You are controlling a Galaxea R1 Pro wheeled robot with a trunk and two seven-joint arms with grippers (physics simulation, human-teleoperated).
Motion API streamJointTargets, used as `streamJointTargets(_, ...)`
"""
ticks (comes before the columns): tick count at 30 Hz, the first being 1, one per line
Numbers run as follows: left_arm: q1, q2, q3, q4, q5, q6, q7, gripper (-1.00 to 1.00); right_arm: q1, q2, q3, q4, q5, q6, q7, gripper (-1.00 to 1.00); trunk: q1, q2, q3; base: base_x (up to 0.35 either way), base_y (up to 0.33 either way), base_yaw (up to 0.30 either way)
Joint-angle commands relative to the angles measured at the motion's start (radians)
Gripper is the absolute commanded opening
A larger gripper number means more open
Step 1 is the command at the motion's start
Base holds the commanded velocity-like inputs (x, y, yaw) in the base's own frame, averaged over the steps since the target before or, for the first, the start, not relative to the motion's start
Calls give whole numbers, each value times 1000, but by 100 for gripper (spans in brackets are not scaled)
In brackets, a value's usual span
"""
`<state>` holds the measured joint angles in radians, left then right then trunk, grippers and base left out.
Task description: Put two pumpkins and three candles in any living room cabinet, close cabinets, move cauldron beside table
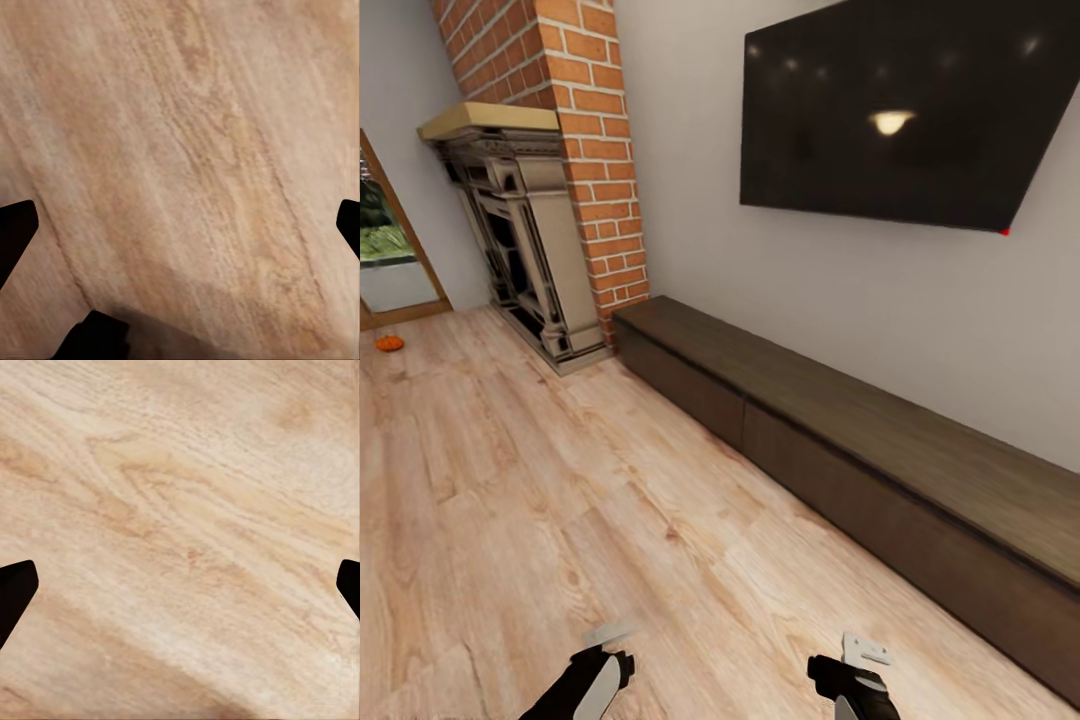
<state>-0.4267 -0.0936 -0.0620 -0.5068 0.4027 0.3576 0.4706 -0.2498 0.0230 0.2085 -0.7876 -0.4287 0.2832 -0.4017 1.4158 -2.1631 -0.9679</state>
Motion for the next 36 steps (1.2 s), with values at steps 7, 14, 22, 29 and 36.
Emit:
streamJointTargets(7,0,6,1,5,10,-8,8,100,0,-1,3,19,-7,-19,-8,100,-27,49,20,0,0,103)
streamJointTargets(14,0,4,1,5,9,-8,9,100,0,-1,5,20,-4,-19,-8,100,-54,98,42,0,0,1)
streamJointTargets(22,0,4,1,5,10,-8,8,100,0,2,7,20,-4,-19,-8,100,-85,154,67,0,0,0)
streamJointTargets(29,0,5,1,5,10,-8,8,100,0,3,8,19,-4,-19,-9,100,-111,203,89,0,0,0)
streamJointTargets(36,0,3,1,5,10,-6,9,100,0,8,101,19,-4,-14,-16,100,-138,252,110,0,0,0)
